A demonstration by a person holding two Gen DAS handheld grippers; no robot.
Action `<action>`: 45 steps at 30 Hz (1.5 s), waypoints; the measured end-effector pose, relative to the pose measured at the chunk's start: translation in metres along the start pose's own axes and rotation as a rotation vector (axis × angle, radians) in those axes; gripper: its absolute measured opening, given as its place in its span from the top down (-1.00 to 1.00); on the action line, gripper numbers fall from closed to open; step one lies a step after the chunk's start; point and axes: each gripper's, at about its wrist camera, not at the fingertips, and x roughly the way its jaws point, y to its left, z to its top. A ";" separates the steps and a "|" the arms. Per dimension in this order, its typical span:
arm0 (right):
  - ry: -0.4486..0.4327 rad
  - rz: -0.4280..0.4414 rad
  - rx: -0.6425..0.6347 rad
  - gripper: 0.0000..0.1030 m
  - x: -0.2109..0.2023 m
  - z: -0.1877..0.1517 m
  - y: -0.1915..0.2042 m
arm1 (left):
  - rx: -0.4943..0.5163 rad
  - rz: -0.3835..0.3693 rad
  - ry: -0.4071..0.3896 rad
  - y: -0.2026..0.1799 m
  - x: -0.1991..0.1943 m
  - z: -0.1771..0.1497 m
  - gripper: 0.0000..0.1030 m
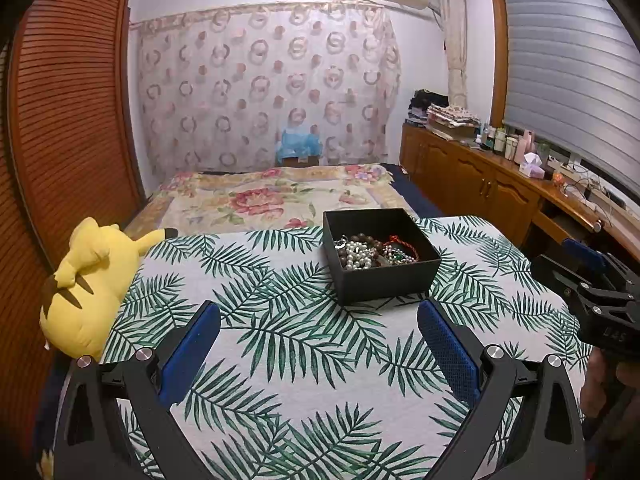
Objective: Organize jewelry
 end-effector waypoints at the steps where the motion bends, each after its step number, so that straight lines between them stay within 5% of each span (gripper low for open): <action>1: 0.000 0.000 -0.001 -0.95 0.000 0.000 0.000 | -0.001 0.000 -0.001 0.000 0.000 0.000 -0.85; 45: -0.002 -0.002 0.002 -0.95 0.001 -0.001 -0.001 | -0.002 -0.008 -0.001 -0.003 -0.006 0.001 -0.85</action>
